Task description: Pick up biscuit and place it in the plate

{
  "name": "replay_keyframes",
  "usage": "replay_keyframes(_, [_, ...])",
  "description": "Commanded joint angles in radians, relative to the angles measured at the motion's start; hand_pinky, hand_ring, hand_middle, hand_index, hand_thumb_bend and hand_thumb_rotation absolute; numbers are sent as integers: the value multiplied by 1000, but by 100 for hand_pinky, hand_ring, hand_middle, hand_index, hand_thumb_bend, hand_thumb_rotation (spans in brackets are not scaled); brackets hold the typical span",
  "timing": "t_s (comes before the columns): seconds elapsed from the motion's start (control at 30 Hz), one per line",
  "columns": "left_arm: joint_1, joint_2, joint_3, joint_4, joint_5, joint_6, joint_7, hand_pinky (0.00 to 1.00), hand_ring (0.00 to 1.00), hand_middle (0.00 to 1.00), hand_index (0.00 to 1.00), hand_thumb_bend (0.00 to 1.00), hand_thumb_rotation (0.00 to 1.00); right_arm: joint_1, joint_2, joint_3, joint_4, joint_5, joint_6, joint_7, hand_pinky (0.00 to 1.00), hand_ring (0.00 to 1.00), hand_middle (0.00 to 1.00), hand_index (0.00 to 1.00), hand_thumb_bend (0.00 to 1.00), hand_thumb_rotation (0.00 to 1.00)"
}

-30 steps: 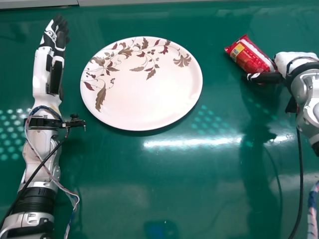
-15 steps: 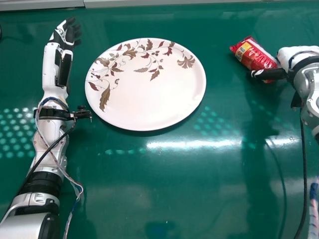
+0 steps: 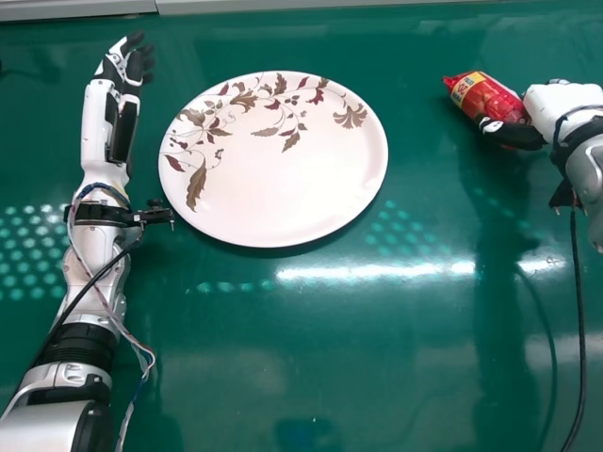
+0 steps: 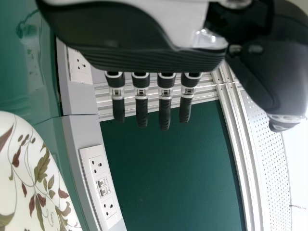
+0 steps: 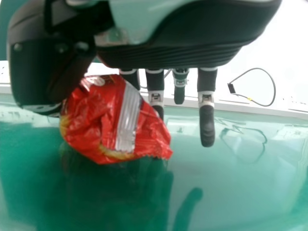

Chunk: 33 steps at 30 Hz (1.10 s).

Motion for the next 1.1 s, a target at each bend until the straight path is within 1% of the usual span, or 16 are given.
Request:
replay_keyframes(0.0, [36,-17,-9,33,-2,-20,3,84,87,86,91,89,80,42,9,9,-3,21,-29,13,39,40,53,50,51,0])
replay_keyframes(0.13, [31,-16,-8,44,-5,-24,0,81,87,86,90,89,80,61,8,-11,-24,41,-46,-13,39,40,51,52,51,0])
replay_keyframes(0.2, [31,-15,-8,47,-3,-24,2,80,86,86,90,89,80,68,17,-16,-41,41,-22,-13,38,40,50,53,51,0])
replay_keyframes(0.23, [31,-14,-8,47,-4,-23,1,80,86,86,90,89,80,69,26,-22,-56,47,3,0,38,40,51,53,51,0])
replay_keyframes(0.3, [29,-12,-6,53,-8,-25,-3,81,87,86,90,90,80,77,39,-40,-85,62,31,-2,39,41,52,51,51,0])
replay_keyframes(0.33, [29,-11,-5,54,-12,-26,-6,81,87,85,90,89,80,84,42,-48,-100,67,38,-14,35,43,54,51,50,0])
replay_keyframes(0.37, [28,-11,-4,56,-15,-27,-9,82,87,85,90,89,79,92,45,-55,-120,69,44,-29,32,44,55,51,49,0])
replay_keyframes(0.47, [25,-7,0,64,-20,-24,-13,82,87,85,90,89,79,115,58,-77,-171,74,65,-62,30,44,57,50,49,0])
replay_keyframes(0.53, [22,-4,1,69,-27,-20,-21,82,87,85,90,90,78,136,68,-96,-225,82,87,-70,31,44,54,51,49,0])
replay_keyframes(0.67, [14,5,2,87,-39,-25,-34,80,86,85,89,87,76,184,79,-134,-349,94,114,-77,31,43,55,50,49,0])
replay_keyframes(0.73, [6,11,2,103,-37,-27,-33,79,86,85,89,88,77,202,84,-152,-394,105,110,-89,31,43,55,50,49,0])
replay_keyframes(0.9, [-14,20,1,138,-41,-40,-47,81,87,86,88,87,77,233,99,-195,-522,131,133,-63,31,44,55,49,49,0])
replay_keyframes(1.07, [-28,24,3,163,-45,-52,-56,82,87,87,88,87,77,232,121,-216,-629,124,177,-31,31,43,55,49,49,0])
